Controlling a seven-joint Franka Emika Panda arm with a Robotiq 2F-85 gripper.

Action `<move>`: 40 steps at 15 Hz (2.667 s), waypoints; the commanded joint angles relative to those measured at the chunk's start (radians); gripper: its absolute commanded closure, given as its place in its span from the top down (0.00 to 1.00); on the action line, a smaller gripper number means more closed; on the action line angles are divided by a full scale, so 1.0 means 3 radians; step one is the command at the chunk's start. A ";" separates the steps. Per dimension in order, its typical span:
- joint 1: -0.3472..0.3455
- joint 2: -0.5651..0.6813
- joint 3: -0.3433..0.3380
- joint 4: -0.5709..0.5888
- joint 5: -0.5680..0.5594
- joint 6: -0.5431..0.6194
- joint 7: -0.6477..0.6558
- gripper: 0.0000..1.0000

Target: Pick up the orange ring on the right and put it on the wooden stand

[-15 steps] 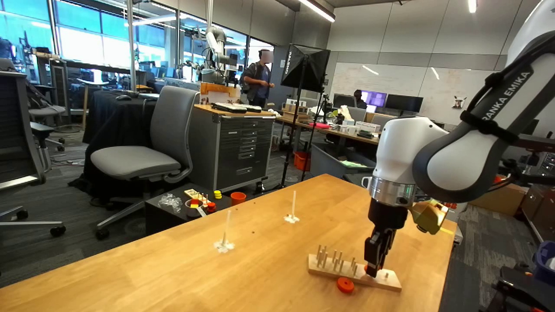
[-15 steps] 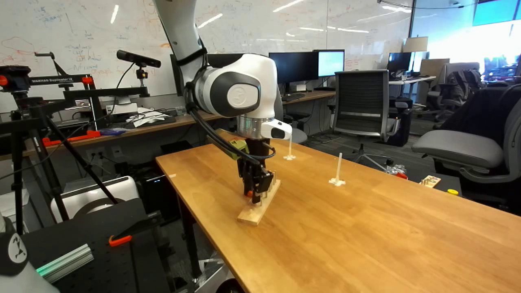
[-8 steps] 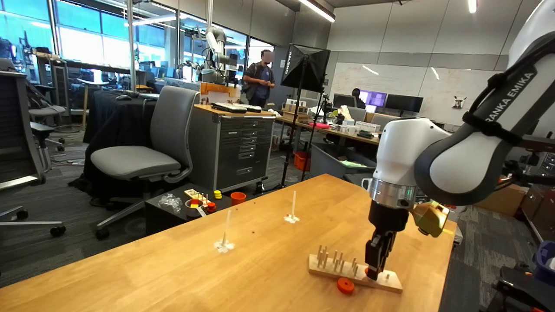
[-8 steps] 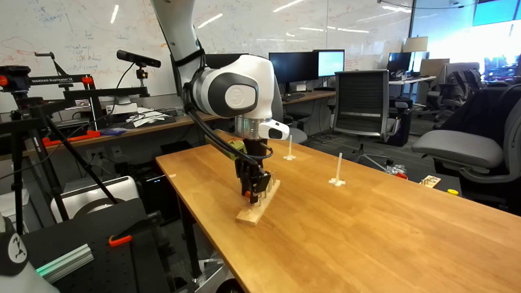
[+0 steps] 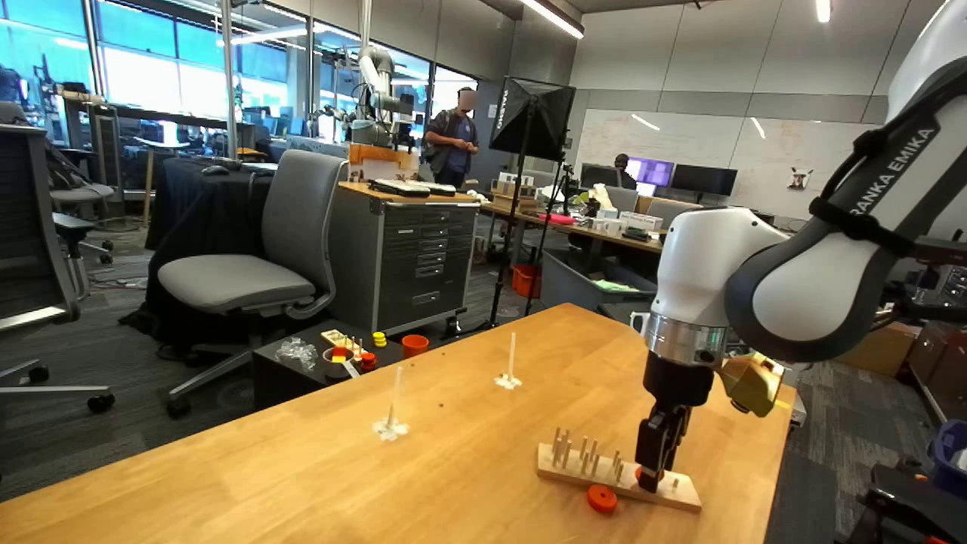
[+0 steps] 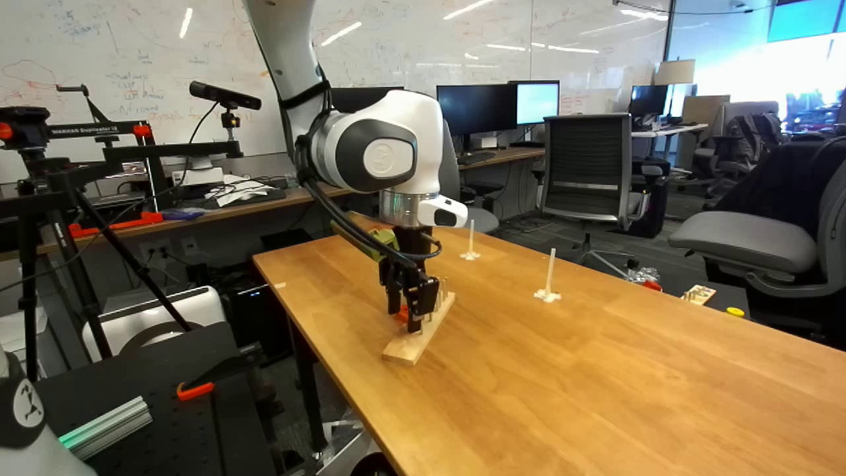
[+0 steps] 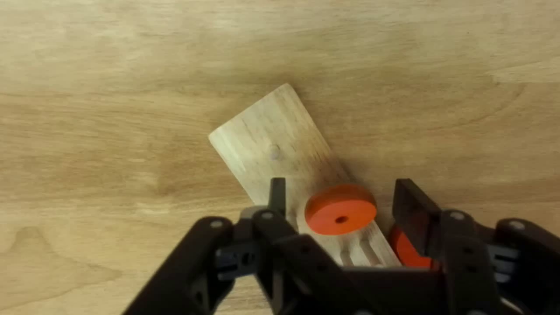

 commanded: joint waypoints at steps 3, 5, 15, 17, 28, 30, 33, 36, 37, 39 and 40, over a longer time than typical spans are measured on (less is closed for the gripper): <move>0.0015 -0.0060 -0.0011 -0.0072 -0.0032 0.0041 0.0012 1.00; 0.0000 -0.0089 0.0001 -0.0091 -0.0020 0.0023 -0.0011 1.00; -0.0056 -0.0461 0.0100 -0.0387 0.0033 -0.0049 -0.0178 1.00; -0.0044 -0.0535 0.0107 -0.0437 0.0022 -0.0056 -0.0198 1.00; 0.0045 -0.0932 0.0149 -0.0454 -0.0026 -0.0480 -0.0040 0.99; 0.0052 -0.0999 0.0132 -0.0428 -0.0091 -0.0704 0.0014 0.92; 0.0038 -0.1078 0.0137 -0.0427 -0.0109 -0.0899 -0.0008 0.79; 0.0029 -0.1127 0.0140 -0.0423 -0.0087 -0.1023 -0.0040 0.86; 0.0027 -0.1144 0.0138 -0.0419 -0.0096 -0.1071 -0.0035 0.82; 0.0020 -0.1027 0.0140 -0.0407 -0.0040 -0.0966 -0.0089 0.78; 0.0020 -0.1043 0.0140 -0.0407 -0.0040 -0.1000 -0.0089 0.70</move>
